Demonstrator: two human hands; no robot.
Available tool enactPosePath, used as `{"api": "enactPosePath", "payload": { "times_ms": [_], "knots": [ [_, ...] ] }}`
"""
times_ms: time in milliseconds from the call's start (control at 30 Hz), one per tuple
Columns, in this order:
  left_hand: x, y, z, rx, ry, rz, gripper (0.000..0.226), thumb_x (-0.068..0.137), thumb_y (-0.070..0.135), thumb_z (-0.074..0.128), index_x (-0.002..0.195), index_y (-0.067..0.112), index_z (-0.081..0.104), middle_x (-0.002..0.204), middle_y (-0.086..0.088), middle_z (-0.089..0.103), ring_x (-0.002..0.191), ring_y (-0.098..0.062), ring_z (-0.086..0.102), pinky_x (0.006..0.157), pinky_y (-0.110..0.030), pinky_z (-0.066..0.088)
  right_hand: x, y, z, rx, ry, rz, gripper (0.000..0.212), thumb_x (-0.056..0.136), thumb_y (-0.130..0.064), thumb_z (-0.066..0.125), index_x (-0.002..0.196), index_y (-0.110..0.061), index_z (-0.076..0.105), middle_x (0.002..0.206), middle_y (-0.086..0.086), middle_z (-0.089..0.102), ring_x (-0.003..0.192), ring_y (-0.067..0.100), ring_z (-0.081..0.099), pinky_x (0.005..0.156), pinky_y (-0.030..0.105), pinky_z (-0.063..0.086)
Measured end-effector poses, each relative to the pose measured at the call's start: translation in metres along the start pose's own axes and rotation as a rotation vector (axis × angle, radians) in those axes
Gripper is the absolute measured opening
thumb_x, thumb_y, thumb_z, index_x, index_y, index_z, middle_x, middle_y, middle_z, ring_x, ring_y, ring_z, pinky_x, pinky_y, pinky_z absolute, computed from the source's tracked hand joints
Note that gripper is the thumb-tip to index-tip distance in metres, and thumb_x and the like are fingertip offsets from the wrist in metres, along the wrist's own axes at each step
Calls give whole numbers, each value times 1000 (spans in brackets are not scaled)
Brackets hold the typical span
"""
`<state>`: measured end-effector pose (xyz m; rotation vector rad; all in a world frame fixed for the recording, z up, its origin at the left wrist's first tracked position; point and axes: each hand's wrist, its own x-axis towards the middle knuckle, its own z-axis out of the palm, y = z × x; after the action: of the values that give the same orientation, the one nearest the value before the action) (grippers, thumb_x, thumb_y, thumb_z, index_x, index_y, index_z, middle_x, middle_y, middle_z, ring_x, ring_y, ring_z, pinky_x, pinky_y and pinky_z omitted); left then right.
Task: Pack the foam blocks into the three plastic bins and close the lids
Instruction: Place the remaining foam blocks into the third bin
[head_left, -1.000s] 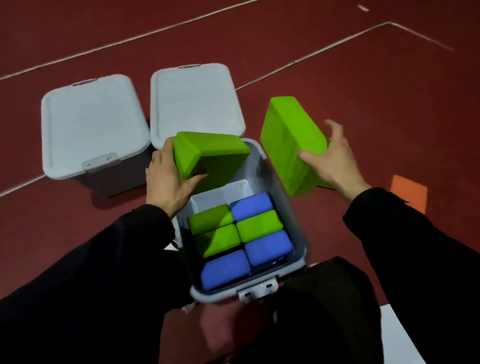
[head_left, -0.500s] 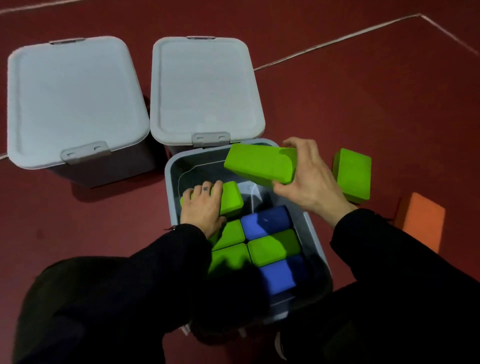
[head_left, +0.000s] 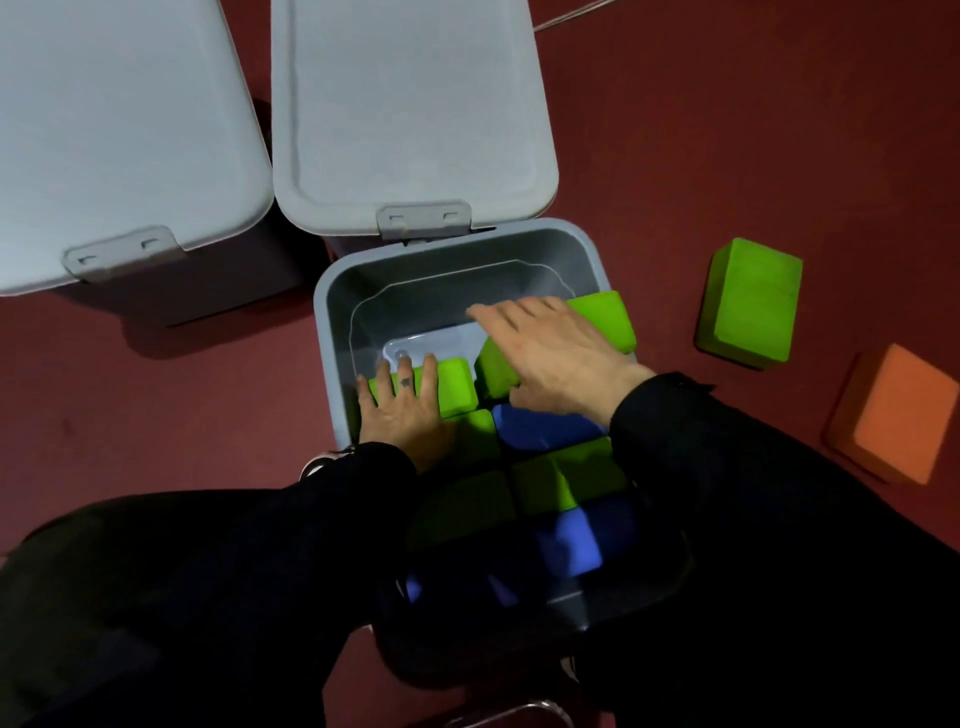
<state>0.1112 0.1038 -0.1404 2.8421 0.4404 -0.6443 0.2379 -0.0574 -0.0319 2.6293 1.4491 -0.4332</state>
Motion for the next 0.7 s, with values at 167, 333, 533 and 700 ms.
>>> {"api": "enactPosePath", "payload": {
  "times_ms": [167,333,533,700],
  "knots": [
    [2,-4,7,-27,28,15,94,87,58,46,160,23,-4,167,-13,6,152,-40,3,120,-63,1,24,-2,45,132,-152,-9,97,84,-32,69,162,-17,13,164,11,28,151,35,24,126,46,14],
    [6,-5,17,-38,76,11,102,79,56,56,160,24,2,166,-14,15,152,-40,8,119,-63,1,9,-12,81,189,-31,210,77,87,-50,62,153,-16,40,164,17,28,150,38,27,120,57,25],
    [6,-7,19,-20,135,108,92,75,48,45,158,19,19,165,-12,20,153,-37,10,119,-66,2,2,-16,91,260,279,375,29,88,-27,61,115,-15,67,117,8,60,101,32,56,67,42,55],
    [0,-2,22,27,157,200,75,86,56,31,156,29,26,167,-10,16,154,-36,7,116,-70,0,-1,-24,118,240,201,340,55,98,-36,49,145,-8,50,150,21,45,138,40,42,113,49,37]
  ]
}}
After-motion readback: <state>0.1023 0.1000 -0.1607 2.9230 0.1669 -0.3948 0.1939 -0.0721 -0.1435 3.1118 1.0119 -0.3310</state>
